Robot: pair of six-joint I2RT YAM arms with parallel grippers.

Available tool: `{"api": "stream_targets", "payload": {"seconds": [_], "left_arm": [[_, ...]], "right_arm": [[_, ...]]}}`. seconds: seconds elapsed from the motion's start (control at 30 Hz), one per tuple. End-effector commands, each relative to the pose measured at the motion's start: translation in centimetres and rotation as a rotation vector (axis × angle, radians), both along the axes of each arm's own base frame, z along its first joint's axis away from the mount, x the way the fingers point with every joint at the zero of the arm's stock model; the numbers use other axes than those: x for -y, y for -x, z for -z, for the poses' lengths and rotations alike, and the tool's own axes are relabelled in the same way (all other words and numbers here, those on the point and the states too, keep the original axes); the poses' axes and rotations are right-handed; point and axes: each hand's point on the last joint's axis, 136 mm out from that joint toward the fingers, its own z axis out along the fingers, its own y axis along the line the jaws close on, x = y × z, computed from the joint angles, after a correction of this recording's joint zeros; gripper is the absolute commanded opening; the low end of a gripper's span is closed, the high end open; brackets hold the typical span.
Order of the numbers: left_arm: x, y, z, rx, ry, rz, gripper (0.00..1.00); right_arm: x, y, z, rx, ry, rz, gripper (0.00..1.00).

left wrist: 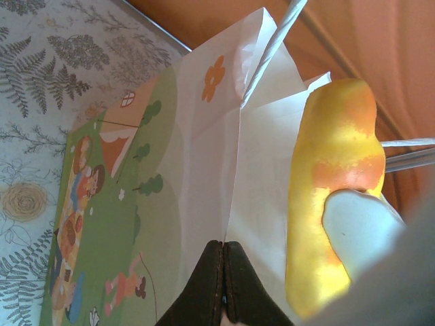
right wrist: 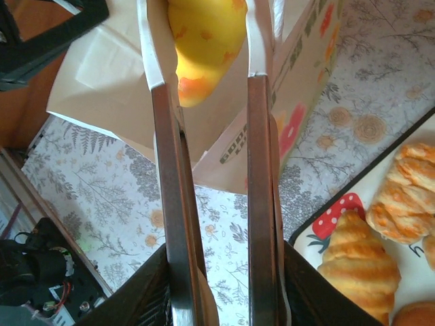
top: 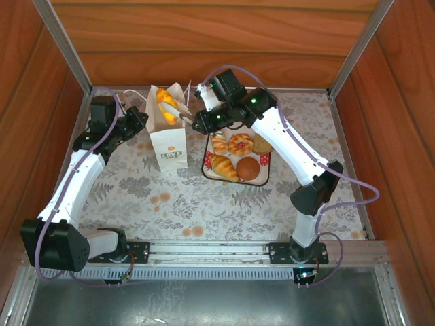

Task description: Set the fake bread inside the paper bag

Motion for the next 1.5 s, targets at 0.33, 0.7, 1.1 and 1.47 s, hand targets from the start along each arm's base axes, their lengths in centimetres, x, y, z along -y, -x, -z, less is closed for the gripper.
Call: {"api": "stream_targets", "payload": {"seconds": [0.33,0.7,1.1,1.47], "left_arm": [[-0.1,0.3,-0.3,0.018,0.001,-0.007,0.05],[-0.1,0.3,0.0,0.011,-0.002,-0.005,0.05],[0.0,0.3,-0.1,0.012,-0.001,-0.002,0.05],[0.2,0.3,0.1,0.006,0.004,0.009,0.05]], "right_arm": [[1.5,-1.0,2.2,0.018,0.145,0.051,0.38],[1.2,-1.1,1.3,0.036,0.113,0.049,0.5],[1.1,-1.3,-0.9,0.078,0.071,0.054,0.51],[1.3,-0.8,-3.6,0.122,0.011,0.05,0.5]]}}
